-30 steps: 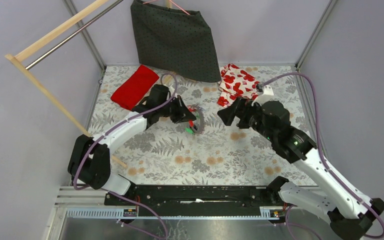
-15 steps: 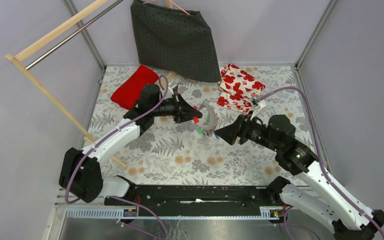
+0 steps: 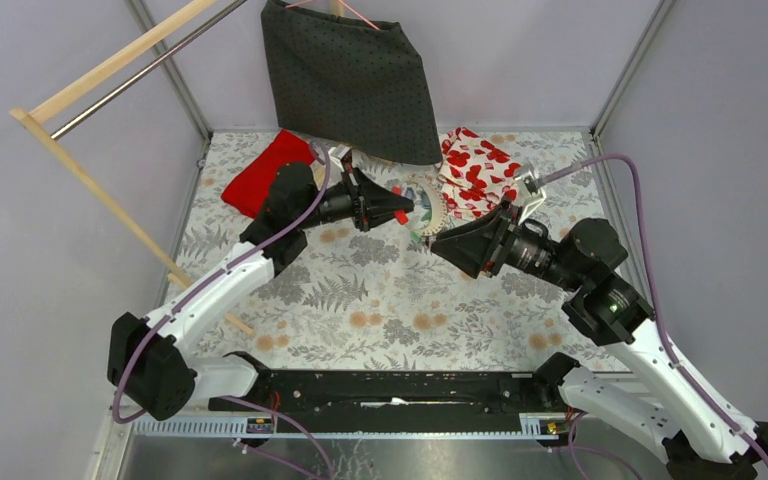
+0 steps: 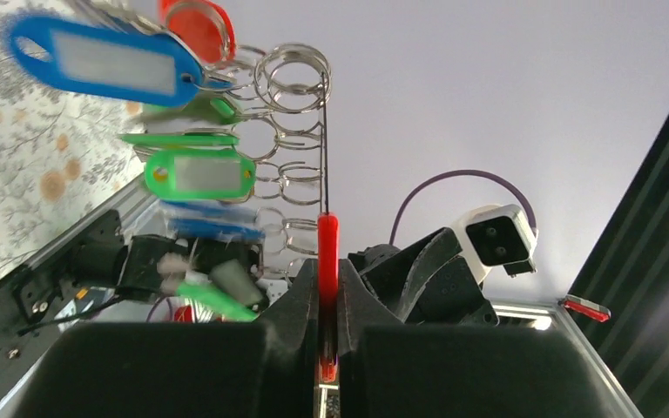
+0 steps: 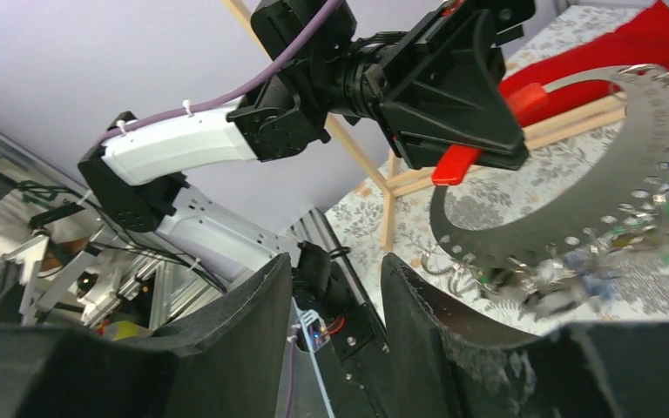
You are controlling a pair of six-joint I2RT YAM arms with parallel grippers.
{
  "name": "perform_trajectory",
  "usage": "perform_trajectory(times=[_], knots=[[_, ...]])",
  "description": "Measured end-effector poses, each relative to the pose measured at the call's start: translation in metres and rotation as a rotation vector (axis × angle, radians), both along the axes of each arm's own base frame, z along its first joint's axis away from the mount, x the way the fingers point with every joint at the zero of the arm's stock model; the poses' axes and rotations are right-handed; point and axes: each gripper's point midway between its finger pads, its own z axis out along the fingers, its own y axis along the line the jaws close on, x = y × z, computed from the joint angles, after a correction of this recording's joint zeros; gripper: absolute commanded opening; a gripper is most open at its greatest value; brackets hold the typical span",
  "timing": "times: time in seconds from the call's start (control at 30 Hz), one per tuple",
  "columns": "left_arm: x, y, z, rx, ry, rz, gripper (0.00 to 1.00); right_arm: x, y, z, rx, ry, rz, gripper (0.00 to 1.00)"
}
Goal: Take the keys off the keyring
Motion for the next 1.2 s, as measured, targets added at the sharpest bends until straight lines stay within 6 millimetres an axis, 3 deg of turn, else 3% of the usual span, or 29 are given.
perform_trajectory(times=[0.23, 0.63, 0.83, 1.2], knots=[[0.007, -0.003, 0.032, -0.027, -0.056, 0.093, 0.00, -0.001, 0.005, 0.012, 0.018, -0.011, 0.032, 0.50], [0.023, 0.000, 0.043, 0.024, -0.056, 0.227, 0.00, -0.010, -0.007, 0.032, 0.056, -0.052, 0.005, 0.46], [0.022, -0.001, 0.047, 0.032, -0.067, 0.247, 0.00, 0.000, -0.005, 0.027, 0.070, -0.033, -0.030, 0.45], [0.018, -0.006, 0.047, 0.048, -0.073, 0.260, 0.00, 0.030, 0.008, -0.003, 0.038, 0.013, -0.086, 0.44]])
